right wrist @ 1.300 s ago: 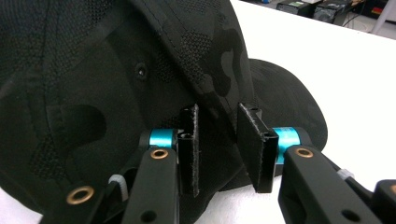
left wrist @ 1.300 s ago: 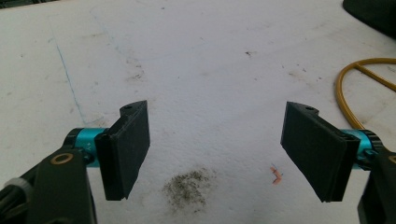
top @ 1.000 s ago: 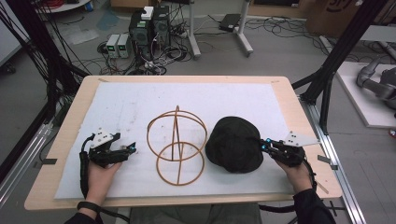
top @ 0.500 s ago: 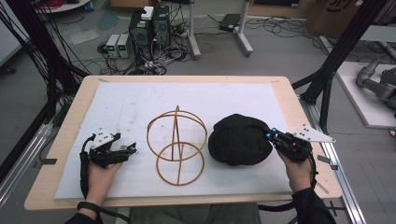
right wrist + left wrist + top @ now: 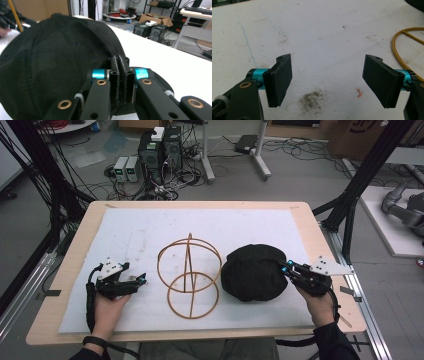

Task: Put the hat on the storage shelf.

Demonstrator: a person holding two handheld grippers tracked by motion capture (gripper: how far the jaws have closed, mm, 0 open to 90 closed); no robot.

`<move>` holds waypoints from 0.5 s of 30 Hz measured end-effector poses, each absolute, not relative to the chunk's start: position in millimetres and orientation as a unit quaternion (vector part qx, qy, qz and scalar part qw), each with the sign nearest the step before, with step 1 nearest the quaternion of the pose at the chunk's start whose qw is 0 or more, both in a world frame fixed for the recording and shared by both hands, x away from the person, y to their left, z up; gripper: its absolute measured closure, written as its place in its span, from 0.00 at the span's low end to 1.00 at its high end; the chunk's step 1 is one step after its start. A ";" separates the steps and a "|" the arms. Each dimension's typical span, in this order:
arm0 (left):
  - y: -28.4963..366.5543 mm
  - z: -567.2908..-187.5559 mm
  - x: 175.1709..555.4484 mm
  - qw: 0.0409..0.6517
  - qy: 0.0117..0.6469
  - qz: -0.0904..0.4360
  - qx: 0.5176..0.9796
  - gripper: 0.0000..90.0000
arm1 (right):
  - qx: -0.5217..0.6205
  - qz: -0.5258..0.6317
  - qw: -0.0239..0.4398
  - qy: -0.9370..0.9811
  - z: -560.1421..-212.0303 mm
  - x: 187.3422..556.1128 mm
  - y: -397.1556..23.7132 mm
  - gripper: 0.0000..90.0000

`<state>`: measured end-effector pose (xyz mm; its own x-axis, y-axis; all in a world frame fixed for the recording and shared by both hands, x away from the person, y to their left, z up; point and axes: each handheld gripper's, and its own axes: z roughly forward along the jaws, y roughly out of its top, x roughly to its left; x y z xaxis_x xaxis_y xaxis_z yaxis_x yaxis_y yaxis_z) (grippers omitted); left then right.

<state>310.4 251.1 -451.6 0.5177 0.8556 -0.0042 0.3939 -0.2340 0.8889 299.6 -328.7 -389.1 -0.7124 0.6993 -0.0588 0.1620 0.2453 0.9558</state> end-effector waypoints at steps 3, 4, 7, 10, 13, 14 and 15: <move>250.4 -451.6 310.3 0.453 0.420 0.254 0.744 0.27 | 0.280 0.525 0.243 0.766 -393.4 301.2 -323.7 0.86; 250.4 -451.6 310.3 0.452 0.420 0.254 0.745 0.27 | 0.281 0.522 0.241 0.768 -394.1 301.7 -323.0 0.85; 250.1 -451.6 310.5 0.450 0.419 0.254 0.747 0.27 | 0.277 0.516 0.233 0.777 -396.3 303.4 -318.1 0.76; 249.3 -451.8 310.6 0.448 0.417 0.256 0.748 0.27 | 0.274 0.510 0.231 0.782 -396.7 304.6 -313.3 0.72; 249.3 -451.5 310.5 0.447 0.415 0.255 0.750 0.27 | 0.270 0.493 0.227 0.796 -399.4 306.8 -305.2 0.74; 249.2 -451.6 310.4 0.447 0.415 0.255 0.750 0.27 | 0.270 0.486 0.226 0.800 -401.0 307.5 -302.7 0.75; 248.9 -451.6 310.2 0.448 0.416 0.255 0.749 0.27 | 0.268 0.482 0.219 0.805 -402.8 308.6 -300.6 0.77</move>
<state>310.2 248.9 -451.6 0.5232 0.8522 0.0093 0.3945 -0.2518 0.8837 308.6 -300.6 -402.8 -0.7610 0.6420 -0.0937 0.2201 0.3912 0.8936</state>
